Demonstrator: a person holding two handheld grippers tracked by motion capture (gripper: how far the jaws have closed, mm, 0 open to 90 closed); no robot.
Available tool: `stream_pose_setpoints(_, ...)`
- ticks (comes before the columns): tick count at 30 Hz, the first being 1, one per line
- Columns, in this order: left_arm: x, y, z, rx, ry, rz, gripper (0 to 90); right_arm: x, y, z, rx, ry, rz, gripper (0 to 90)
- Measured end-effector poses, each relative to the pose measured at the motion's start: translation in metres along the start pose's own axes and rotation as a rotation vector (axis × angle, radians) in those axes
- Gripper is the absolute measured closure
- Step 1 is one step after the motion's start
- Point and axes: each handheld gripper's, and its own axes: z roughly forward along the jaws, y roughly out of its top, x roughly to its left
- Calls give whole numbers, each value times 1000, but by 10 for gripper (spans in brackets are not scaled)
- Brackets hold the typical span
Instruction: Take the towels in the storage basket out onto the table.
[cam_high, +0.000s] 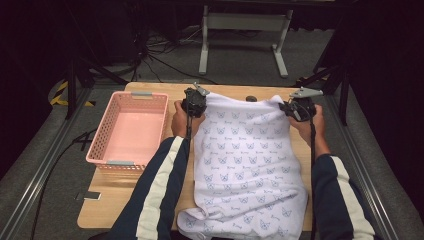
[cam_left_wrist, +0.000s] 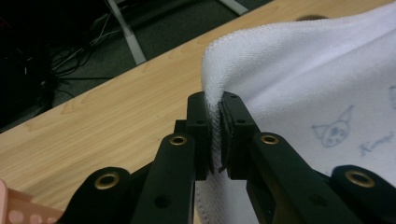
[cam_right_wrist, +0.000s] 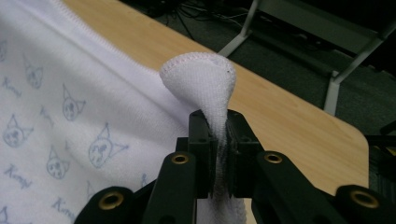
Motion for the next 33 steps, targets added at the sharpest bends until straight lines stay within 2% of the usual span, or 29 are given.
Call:
stream_pose_setpoints(2, 2, 2, 5, 17, 18, -19, 790, -3, 6, 12, 13, -20, 22, 831)
stream_pose_setpoints(3, 3, 2, 7, 28, 14, -29, 782, -5, 9, 19, 31, -21, 33, 831)
stream_pose_setpoints(4, 3, 2, 11, 45, 17, -45, 750, -7, 10, 25, 52, -37, 20, 831)
stream_pose_setpoints(5, 4, 1, 14, 62, 31, -55, 681, -9, 11, 31, 73, -57, 11, 829)
stream_pose_setpoints(6, 4, 0, 15, 55, 34, -68, 625, -11, 11, 35, 74, -59, 25, 816)
stream_pose_setpoints(7, 4, -1, 17, 66, 12, -80, 586, -13, 12, 38, 84, -57, 33, 771)
stream_pose_setpoints(8, 3, 0, 18, 70, -8, -77, 517, -15, 12, 43, 103, -86, 45, 674)
stream_pose_setpoints(9, 0, 1, 17, 73, -9, -71, 478, -16, 12, 46, 121, -113, 50, 658)
stream_pose_setpoints(11, -3, 2, 15, 79, -20, -58, 401, -17, 10, 46, 137, -99, 72, 623)
stream_pose_setpoints(12, -9, 4, 9, 69, -79, -51, 386, -18, 8, 43, 143, -79, 76, 636)
stream_pose_setpoints(13, -9, 4, 9, 69, -79, -51, 385, -18, 8, 43, 143, -79, 76, 636)
stream_pose_setpoints(15, -17, 2, 3, 62, -135, -54, 389, -17, 3, 35, 150, -66, 48, 628)
stream_pose_setpoints(17, -28, -6, -7, 64, -243, -85, 408, -13, -3, 27, 147, -10, 41, 622)
stream_pose_setpoints(19, -39, -16, -19, 75, -307, -45, 421, -5, -15, 14, 150, 30, 15, 617)
stream_pose_setpoints(20, -45, -24, -27, 75, -326, -19, 418, -1, -21, 8, 147, 68, 9, 615)
stream_pose_setpoints(21, -56, -36, -38, 84, -345, 32, 418, 3, -29, 2, 154, 86, -16, 613)
stream_pose_setpoints(23, -67, -52, -51, 94, -378, 94, 421, 14, -45, -13, 159, 119, -32, 607)
stream_pose_setpoints(24, -74, -62, -58, 102, -370, 132, 421, 19, -52, -21, 159, 148, -40, 601)
stream_pose_setpoints(25, -80, -71, -65, 109, -387, 146, 426, 24, -60, -28, 147, 184, -28, 603)
stream_pose_setpoints(26, -88, -81, -74, 127, -398, 204, 431, 30, -68, -35, 151, 212, -26, 597)
stream_pose_setpoints(27, -93, -88, -80, 133, -375, 242, 431, 38, -77, -44, 164, 234, -47, 591)
stream_pose_setpoints(28, -97, -96, -85, 139, -372, 258, 437, 44, -84, -51, 158, 252, -44, 588)
stream_pose_setpoints(30, -102, -110, -90, 155, -406, 270, 443, 56, -93, -63, 172, 282, -68, 568)
stream_pose_setpoints(32, -105, -121, -90, 169, -390, 291, 446, 66, -106, -74, 166, 312, -43, 567)
stream_pose_setpoints(33, -105, -128, -88, 177, -392, 281, 446, 71, -111, -77, 179, 316, -53, 558)
